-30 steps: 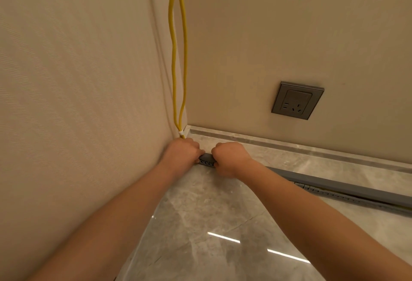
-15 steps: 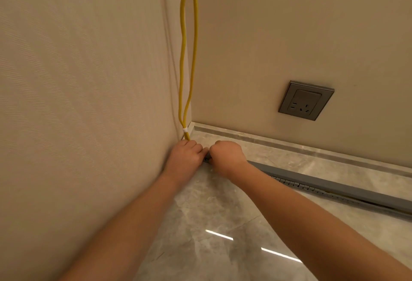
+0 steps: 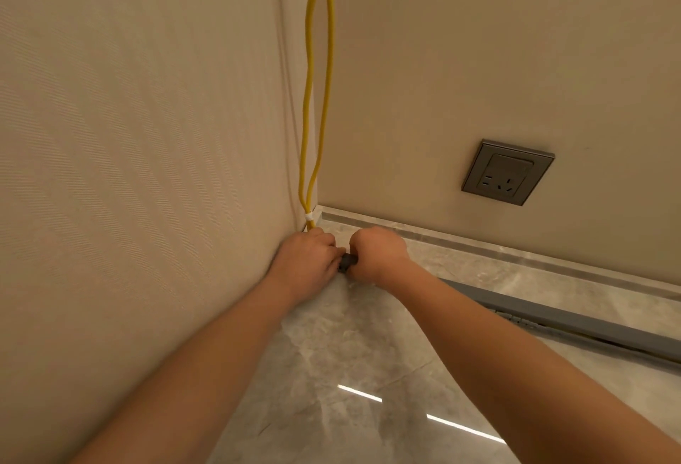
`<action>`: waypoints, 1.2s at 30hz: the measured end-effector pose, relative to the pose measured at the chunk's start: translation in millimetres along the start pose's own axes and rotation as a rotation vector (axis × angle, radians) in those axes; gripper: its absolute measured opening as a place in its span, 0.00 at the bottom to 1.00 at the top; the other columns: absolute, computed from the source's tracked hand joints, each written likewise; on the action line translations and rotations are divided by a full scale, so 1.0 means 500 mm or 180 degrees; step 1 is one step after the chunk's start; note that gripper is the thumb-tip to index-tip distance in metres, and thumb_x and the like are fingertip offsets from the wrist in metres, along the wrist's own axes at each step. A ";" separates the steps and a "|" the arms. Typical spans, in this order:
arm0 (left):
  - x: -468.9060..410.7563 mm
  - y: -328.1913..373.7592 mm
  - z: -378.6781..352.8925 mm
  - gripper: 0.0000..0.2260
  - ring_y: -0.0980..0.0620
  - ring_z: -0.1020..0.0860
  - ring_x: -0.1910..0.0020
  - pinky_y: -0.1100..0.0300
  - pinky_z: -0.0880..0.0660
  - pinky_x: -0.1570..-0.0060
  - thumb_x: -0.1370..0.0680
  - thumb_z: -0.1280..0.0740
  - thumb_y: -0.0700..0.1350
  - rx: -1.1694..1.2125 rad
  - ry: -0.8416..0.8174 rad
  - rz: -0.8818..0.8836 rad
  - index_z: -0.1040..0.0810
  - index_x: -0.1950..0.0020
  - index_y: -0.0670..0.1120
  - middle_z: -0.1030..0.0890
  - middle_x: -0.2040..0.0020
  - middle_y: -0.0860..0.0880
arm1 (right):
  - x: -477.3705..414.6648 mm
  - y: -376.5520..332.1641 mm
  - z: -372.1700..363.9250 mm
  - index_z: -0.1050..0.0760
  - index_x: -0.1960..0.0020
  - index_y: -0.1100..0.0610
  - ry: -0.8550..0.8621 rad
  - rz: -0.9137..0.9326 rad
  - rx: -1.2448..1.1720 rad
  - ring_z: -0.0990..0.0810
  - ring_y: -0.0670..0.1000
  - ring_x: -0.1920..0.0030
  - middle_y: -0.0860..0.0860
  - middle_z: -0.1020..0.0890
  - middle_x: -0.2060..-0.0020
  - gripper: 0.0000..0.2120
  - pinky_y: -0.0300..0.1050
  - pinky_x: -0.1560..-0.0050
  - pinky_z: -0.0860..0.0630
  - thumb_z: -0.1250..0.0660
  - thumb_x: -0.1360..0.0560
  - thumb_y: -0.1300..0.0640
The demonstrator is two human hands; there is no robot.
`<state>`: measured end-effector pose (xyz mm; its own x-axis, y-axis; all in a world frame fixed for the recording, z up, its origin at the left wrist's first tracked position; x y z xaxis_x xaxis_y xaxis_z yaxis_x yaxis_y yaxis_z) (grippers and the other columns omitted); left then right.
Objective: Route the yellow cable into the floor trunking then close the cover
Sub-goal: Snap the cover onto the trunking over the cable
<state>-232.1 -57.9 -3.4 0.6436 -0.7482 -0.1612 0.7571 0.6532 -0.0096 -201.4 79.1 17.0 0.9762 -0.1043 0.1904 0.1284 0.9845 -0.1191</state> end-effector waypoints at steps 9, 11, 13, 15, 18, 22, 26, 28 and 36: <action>-0.084 0.018 0.048 0.13 0.46 0.20 0.46 0.55 0.24 0.50 0.21 0.37 0.44 0.0513 -0.1686 0.0740 0.20 0.39 0.53 0.18 0.43 0.48 | 0.006 0.008 0.006 0.16 0.55 0.52 -0.0193 -0.0344 -0.0411 0.23 0.53 0.62 0.50 0.21 0.63 0.11 0.42 0.63 0.31 0.25 0.35 0.49; -0.090 0.013 0.048 0.12 0.47 0.20 0.45 0.53 0.23 0.44 0.21 0.36 0.43 0.0743 -0.1868 0.0807 0.21 0.38 0.50 0.19 0.42 0.47 | 0.004 0.012 0.010 0.16 0.54 0.52 -0.0314 -0.0361 -0.0503 0.23 0.53 0.62 0.51 0.19 0.63 0.12 0.42 0.65 0.31 0.25 0.35 0.48; -0.091 0.007 0.046 0.13 0.46 0.19 0.47 0.52 0.22 0.43 0.20 0.36 0.43 0.1034 -0.1984 0.0896 0.22 0.36 0.48 0.18 0.42 0.46 | 0.000 0.022 0.016 0.16 0.52 0.53 -0.0526 -0.0318 -0.0687 0.21 0.53 0.59 0.53 0.16 0.57 0.13 0.43 0.63 0.28 0.26 0.33 0.48; -0.090 0.001 0.044 0.13 0.45 0.17 0.50 0.52 0.21 0.45 0.20 0.36 0.42 0.1303 -0.2032 0.1002 0.22 0.37 0.46 0.16 0.46 0.44 | -0.004 0.033 0.020 0.16 0.45 0.54 -0.0700 -0.0286 -0.0975 0.19 0.54 0.51 0.53 0.15 0.49 0.15 0.45 0.53 0.23 0.27 0.30 0.51; -0.093 -0.001 0.043 0.12 0.44 0.16 0.51 0.51 0.19 0.46 0.20 0.36 0.42 0.1472 -0.2097 0.1122 0.23 0.37 0.45 0.16 0.48 0.41 | -0.006 0.037 0.022 0.18 0.43 0.55 -0.0724 -0.0333 -0.1196 0.19 0.53 0.46 0.52 0.16 0.45 0.17 0.46 0.45 0.23 0.26 0.30 0.54; -0.100 0.004 0.050 0.12 0.43 0.16 0.50 0.49 0.19 0.46 0.20 0.35 0.40 0.1575 -0.2230 0.1233 0.24 0.37 0.44 0.17 0.45 0.40 | -0.012 0.031 0.027 0.17 0.44 0.56 -0.0788 -0.0309 -0.1067 0.18 0.54 0.48 0.53 0.15 0.47 0.16 0.49 0.43 0.22 0.25 0.31 0.53; -0.111 0.005 0.055 0.10 0.42 0.16 0.50 0.47 0.19 0.47 0.21 0.34 0.38 0.1681 -0.2351 0.1346 0.24 0.40 0.43 0.20 0.42 0.40 | -0.021 0.028 0.037 0.17 0.44 0.57 -0.0923 -0.0315 -0.0941 0.18 0.55 0.49 0.55 0.16 0.47 0.17 0.49 0.46 0.21 0.25 0.31 0.53; -0.116 0.006 0.056 0.10 0.42 0.16 0.50 0.48 0.19 0.48 0.21 0.34 0.38 0.1709 -0.2422 0.1398 0.24 0.40 0.43 0.21 0.42 0.40 | -0.026 0.025 0.044 0.18 0.43 0.59 -0.1045 -0.0362 -0.0906 0.19 0.55 0.52 0.56 0.16 0.48 0.18 0.49 0.47 0.20 0.25 0.31 0.53; -0.128 0.011 0.062 0.11 0.40 0.16 0.50 0.48 0.19 0.48 0.23 0.32 0.36 0.1513 -0.2550 0.1317 0.23 0.41 0.42 0.19 0.43 0.39 | -0.046 0.019 0.048 0.19 0.45 0.62 -0.1309 -0.0442 -0.0894 0.17 0.55 0.53 0.56 0.16 0.51 0.19 0.51 0.48 0.18 0.22 0.33 0.56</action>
<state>-265.6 -10.1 37.6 0.6189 -0.4456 0.6468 0.3120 0.8952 0.3182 -227.1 94.1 34.8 0.8044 -0.1117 0.5835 0.3489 0.8837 -0.3119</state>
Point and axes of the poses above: each hand's wrist, its own x-axis away from the middle knuckle, its own z-axis out of the back of the hand, y = z × x, the point moved 1 cm from there along -x, towards the middle knuckle
